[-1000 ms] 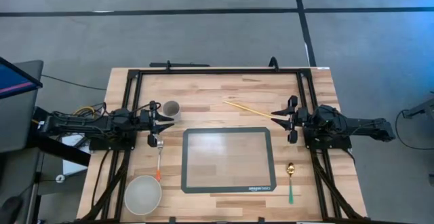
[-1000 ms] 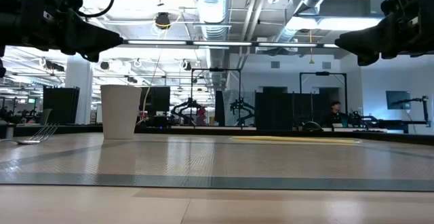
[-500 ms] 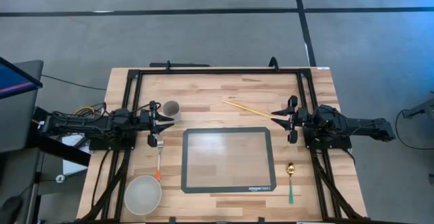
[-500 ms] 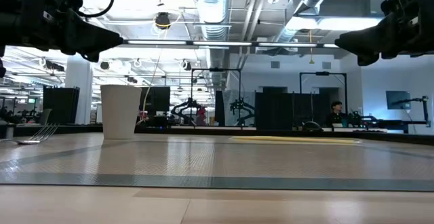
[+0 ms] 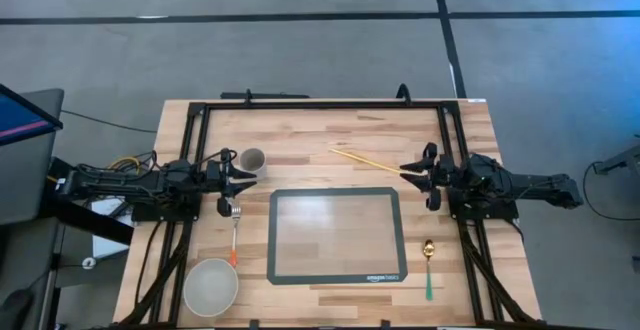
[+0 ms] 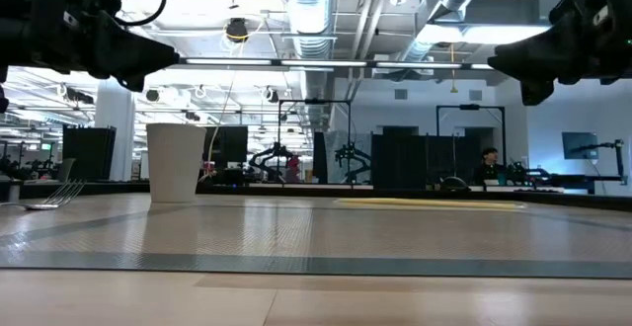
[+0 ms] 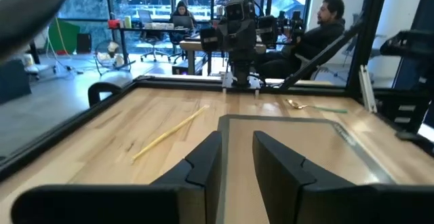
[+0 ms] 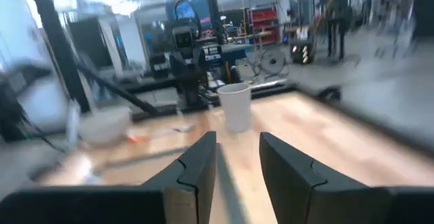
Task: Pick & Place Utensil
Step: Put the bowl on the bottom middle of the silicone mat
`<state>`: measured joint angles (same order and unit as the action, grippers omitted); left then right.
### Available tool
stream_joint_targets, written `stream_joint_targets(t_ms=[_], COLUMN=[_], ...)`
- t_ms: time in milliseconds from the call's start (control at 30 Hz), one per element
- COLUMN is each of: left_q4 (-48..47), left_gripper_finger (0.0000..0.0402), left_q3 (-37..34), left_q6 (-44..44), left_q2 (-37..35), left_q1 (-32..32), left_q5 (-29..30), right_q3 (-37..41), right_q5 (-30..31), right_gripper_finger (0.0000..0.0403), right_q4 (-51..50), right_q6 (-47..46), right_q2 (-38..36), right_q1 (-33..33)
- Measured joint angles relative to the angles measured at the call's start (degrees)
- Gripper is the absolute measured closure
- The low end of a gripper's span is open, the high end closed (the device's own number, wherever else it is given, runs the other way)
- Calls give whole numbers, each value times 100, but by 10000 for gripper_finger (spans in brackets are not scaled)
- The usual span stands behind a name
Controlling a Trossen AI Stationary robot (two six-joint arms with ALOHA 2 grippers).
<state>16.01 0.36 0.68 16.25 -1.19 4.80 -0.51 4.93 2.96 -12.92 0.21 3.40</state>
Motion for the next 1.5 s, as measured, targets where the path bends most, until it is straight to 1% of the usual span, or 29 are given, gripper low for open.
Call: stream_joint_targets(t_ms=[67,100,267,367,467,533,633,767,833,933,1000,1100,1167,1267,1333,1400,1500], left_q4=[47,78,113,129,350,648,1247,1342,1237,929,361,-1080,-2020,-2767,-3066,-3265,-3987], left_gripper_finger=[316,316,316,316,316,316,316,316,318,332,345,361,364,361,349,331,302], left_q3=[-1,-2,-2,0,-2,-2,87,865,1368,2182,2800,3787,4398,5029,5191,5215,5228], left_q6=[-182,-328,-858,-1112,-1309,-1505,-1649,-1647,-1642,-1525,-1358,-1103,-946,-865,-885,-1084,-1660], left_q2=[0,-2,-2,-1,0,21,64,289,620,1314,1812,2495,2882,3313,3524,3642,3766], left_q1=[1,0,0,0,0,0,2,-9,-91,-341,-563,-1017,-1351,-1932,-2284,-2629,-3153], left_q5=[0,0,1,0,2,-8,-274,-912,-1249,-1632,-1823,-1875,-1629,-687,-4,615,1120], right_q3=[2,1,0,0,2,0,0,-25,-112,-220,-243,-251,-251,-251,-254,-254,-254], right_q5=[5,30,697,891,902,725,592,381,257,238,234,218,219,219,223,223,227], right_gripper_finger=[295,295,295,295,295,295,295,295,295,295,295,295,295,295,295,295,295], right_q4=[47,78,300,393,419,438,786,1552,1695,1735,1704,1695,1677,1679,1681,1681,1680], right_q6=[-554,-638,-237,-213,-288,-357,-27,-1,65,93,93,92,91,88,69,-23,-206], right_q2=[-2,0,-2,0,0,24,33,31,33,28,32,31,33,31,31,33,32], right_q1=[0,6,90,140,180,208,281,360,350,332,332,332,332,332,332,332,334])
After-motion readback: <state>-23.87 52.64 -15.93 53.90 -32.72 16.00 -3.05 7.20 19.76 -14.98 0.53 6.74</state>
